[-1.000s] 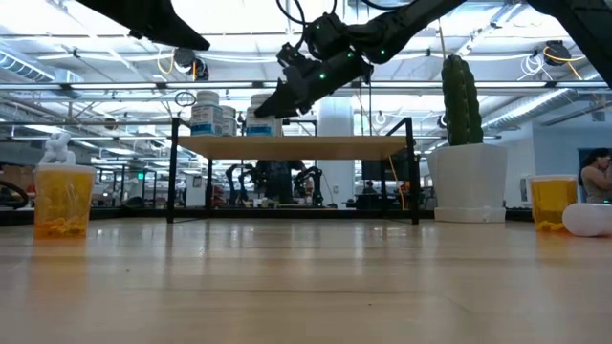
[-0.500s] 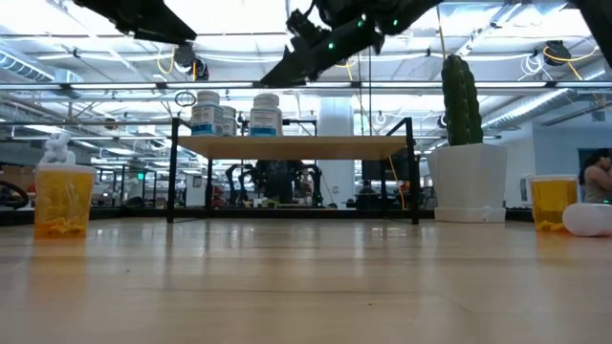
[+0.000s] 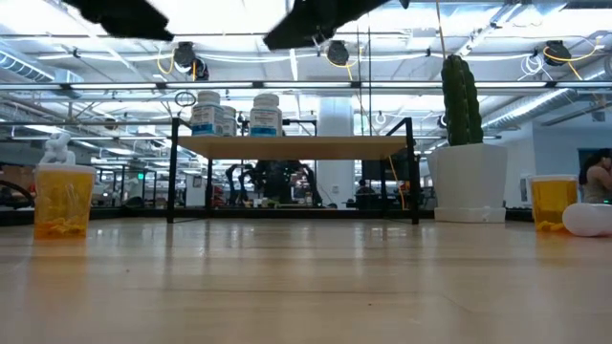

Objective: Pick and place medicine bottles onto shelf by color
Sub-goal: Put the top left orange pill bottle on the shelf

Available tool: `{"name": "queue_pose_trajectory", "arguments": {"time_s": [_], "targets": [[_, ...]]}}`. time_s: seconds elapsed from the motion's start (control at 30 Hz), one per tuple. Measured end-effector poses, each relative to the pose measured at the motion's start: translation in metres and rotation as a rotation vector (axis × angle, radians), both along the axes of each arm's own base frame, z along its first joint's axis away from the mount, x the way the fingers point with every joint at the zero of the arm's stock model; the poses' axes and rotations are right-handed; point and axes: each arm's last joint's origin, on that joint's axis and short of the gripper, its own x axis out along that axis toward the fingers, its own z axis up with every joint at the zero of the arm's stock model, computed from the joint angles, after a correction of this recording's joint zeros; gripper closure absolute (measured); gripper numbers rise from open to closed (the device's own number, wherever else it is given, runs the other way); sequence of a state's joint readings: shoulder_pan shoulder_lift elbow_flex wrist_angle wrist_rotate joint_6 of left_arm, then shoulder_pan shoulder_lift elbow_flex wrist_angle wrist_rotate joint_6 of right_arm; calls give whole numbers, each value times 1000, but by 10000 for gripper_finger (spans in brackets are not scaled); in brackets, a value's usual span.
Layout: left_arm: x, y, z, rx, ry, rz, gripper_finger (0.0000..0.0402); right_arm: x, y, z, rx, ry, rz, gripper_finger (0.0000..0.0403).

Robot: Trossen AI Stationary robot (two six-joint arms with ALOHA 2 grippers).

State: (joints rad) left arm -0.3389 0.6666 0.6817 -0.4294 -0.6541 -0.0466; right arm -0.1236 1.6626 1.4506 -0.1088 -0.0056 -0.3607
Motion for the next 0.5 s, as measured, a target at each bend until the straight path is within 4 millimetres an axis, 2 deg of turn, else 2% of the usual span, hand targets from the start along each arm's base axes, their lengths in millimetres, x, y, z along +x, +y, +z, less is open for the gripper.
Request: {"name": "queue_pose_trajectory", "arguments": {"time_s": [0.07,0.13,0.27,0.33,0.5], "targets": [[-4,-4,-9,-60,76,-25,94,4,22,-13,27,-48,67,94],[-8,-7,-18,-112,150,-6,102,14,45,-34,33,-104,128,94],[-16,-6,-28,-177,198,113,116,46,78,-80,68,-186,198,94],[-18,-5,-29,-184,186,169,122,66,84,-94,92,-236,201,94],[-18,-4,-29,-165,173,195,128,111,82,-133,220,-195,237,94]]}}
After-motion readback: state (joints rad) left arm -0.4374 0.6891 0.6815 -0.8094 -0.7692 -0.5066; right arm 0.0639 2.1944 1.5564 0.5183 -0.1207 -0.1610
